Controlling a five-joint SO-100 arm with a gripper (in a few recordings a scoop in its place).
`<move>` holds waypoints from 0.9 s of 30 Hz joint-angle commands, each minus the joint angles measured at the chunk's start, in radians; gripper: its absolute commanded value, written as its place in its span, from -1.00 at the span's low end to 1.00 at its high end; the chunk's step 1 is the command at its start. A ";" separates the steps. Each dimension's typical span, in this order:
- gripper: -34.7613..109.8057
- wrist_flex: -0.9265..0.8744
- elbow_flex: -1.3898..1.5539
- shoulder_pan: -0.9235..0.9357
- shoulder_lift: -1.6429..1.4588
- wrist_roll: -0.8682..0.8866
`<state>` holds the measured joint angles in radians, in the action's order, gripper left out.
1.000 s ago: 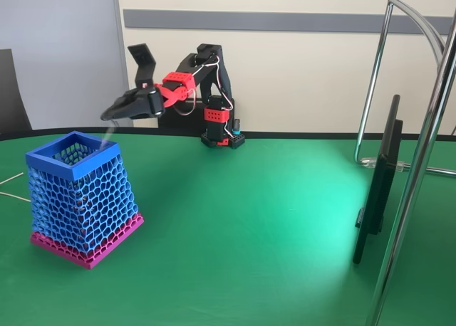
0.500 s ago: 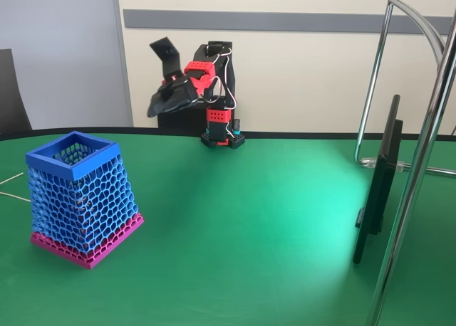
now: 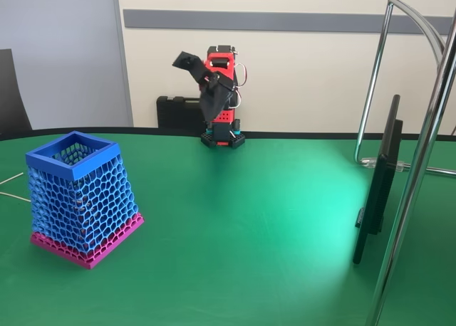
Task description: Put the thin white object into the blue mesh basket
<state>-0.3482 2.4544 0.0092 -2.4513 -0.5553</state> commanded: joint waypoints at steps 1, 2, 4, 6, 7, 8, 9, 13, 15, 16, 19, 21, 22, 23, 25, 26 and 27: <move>-0.41 -0.054 0.120 -0.031 -0.202 0.101; -0.43 -0.086 0.164 -0.037 -0.273 0.138; -0.48 -0.146 0.247 -0.038 -0.397 0.206; -0.51 -0.216 0.310 -0.034 -0.499 0.259; -0.51 -0.258 0.337 -0.032 -0.538 0.282; -0.51 -0.291 0.362 -0.029 -0.578 0.302; -0.51 -0.328 0.385 -0.028 -0.612 0.318; -0.51 -0.468 0.469 -0.034 -0.747 0.350; -0.51 -0.508 0.499 -0.032 -0.793 0.367; -0.51 -0.526 0.511 -0.026 -0.813 0.390; -0.51 -0.558 0.563 -0.020 -0.871 0.417; -0.51 -0.551 0.600 -0.021 -0.873 0.419; -0.51 -0.538 0.621 -0.021 -0.873 0.417; -0.51 -0.534 0.623 -0.018 -0.873 0.423; -0.51 -0.534 0.623 -0.018 -0.873 0.425; -0.51 -0.532 0.624 -0.018 -0.873 0.425; -0.51 -0.532 0.624 -0.018 -0.873 0.425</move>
<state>-0.8943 3.0726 -0.0138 -3.3165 -0.1350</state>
